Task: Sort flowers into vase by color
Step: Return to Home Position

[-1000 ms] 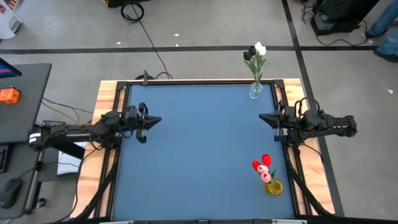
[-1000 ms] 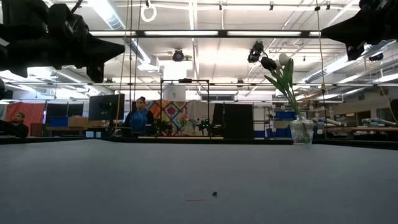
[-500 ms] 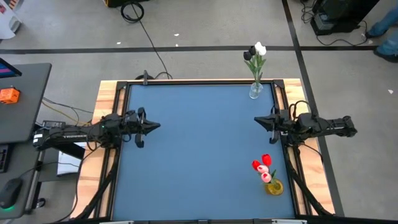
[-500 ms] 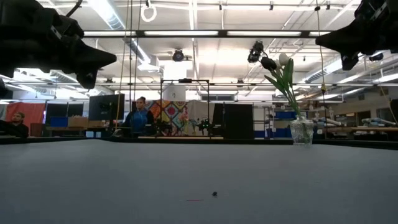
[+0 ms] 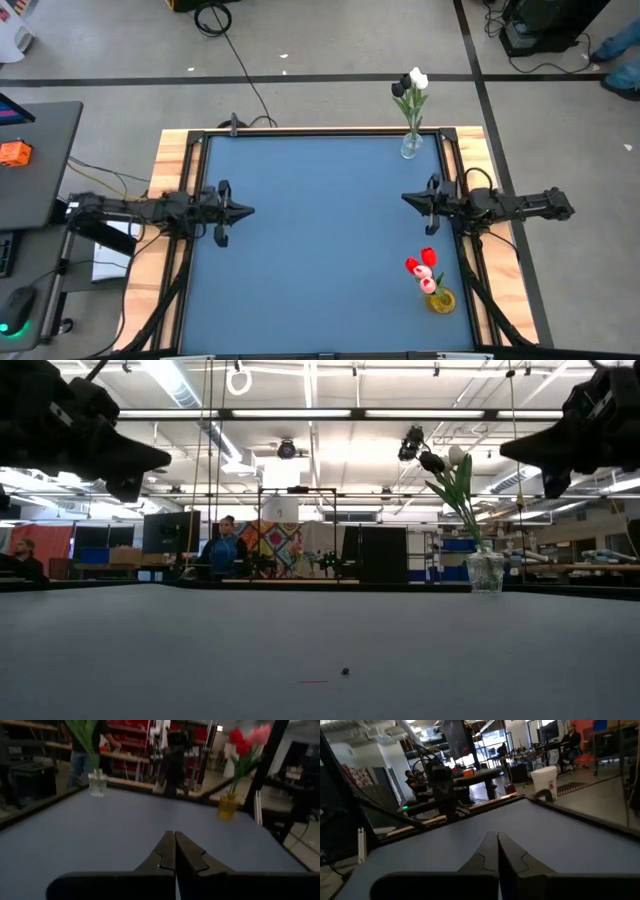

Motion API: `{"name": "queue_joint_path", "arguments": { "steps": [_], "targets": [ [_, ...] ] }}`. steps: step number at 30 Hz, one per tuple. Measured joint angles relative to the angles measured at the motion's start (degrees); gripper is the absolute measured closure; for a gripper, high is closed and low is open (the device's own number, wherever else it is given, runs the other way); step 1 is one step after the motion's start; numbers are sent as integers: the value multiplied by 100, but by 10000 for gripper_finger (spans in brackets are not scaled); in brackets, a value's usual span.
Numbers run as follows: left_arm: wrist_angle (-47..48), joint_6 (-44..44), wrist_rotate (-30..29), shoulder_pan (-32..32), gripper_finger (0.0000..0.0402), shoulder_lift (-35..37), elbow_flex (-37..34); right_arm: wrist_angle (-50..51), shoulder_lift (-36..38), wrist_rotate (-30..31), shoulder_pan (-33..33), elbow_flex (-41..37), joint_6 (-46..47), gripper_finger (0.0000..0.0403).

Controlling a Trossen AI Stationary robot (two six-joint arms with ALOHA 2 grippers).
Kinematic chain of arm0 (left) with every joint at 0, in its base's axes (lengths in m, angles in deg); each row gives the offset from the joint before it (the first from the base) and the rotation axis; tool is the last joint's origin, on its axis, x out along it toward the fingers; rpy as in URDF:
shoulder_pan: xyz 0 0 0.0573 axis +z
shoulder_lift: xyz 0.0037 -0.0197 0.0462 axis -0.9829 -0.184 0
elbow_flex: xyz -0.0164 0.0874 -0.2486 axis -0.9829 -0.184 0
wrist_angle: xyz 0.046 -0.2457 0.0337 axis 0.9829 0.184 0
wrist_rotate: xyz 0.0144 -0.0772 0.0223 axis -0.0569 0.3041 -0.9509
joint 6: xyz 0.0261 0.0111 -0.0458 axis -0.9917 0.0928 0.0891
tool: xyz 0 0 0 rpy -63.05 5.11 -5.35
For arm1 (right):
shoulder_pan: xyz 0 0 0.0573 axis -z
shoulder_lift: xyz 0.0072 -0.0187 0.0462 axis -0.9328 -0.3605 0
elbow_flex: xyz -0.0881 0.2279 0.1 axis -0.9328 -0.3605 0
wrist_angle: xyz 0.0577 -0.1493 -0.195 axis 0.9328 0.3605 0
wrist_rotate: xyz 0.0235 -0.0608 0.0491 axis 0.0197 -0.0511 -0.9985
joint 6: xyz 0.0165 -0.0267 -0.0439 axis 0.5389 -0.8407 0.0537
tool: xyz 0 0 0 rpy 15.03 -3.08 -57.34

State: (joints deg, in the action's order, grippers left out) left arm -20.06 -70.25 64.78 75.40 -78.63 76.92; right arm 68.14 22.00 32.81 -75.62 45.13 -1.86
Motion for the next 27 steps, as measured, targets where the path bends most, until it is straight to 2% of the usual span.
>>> {"name": "queue_joint_path", "arguments": {
  "steps": [4,10,18,27],
  "targets": [
    [193,-59,-284,-328,401,23,-2,-521,-69,-57,3,-262,103,403],
    [255,-480,-824,-644,401,26,-3,-465,-242,8,10,-265,98,400],
    [-21,-594,-828,-845,401,66,-7,-468,-361,20,10,-265,164,367],
    [-349,-849,-835,-896,396,196,-9,-506,-361,6,10,-265,162,366]
  ]
}}
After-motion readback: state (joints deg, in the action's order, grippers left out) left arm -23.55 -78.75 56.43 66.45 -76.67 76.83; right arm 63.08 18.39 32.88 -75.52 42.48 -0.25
